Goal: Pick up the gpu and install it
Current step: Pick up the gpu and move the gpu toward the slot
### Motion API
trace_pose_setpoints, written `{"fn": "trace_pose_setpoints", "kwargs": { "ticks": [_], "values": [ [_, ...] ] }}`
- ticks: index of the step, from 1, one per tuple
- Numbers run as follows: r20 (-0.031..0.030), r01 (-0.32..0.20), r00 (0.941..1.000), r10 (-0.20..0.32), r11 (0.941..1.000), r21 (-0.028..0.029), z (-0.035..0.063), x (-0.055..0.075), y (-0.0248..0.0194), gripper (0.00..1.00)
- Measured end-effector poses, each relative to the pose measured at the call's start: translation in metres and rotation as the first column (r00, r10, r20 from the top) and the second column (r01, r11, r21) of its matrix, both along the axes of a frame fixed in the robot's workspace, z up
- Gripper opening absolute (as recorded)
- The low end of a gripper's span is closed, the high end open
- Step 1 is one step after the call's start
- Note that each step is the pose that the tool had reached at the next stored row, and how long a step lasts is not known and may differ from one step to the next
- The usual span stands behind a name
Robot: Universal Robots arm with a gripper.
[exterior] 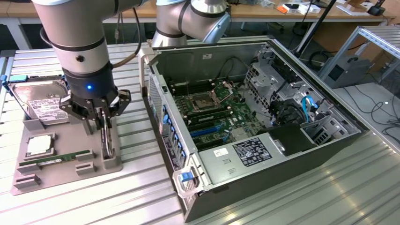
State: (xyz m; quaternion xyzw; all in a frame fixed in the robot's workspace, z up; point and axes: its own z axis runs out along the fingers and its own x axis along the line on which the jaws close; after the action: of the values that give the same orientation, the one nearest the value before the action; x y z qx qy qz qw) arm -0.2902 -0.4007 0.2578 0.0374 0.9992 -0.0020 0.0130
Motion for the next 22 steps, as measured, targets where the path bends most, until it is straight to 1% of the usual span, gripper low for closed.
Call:
{"fn": "trace_pose_setpoints", "kwargs": {
  "ticks": [11, 22],
  "values": [
    [0.0, 0.0, 1.0, 0.0, 1.0, 0.0, 0.0064, 0.0, 0.0, 0.27],
    [0.0, 0.0, 1.0, 0.0, 1.0, 0.0, 0.0152, 0.0, 0.0, 0.27]
  ]
}}
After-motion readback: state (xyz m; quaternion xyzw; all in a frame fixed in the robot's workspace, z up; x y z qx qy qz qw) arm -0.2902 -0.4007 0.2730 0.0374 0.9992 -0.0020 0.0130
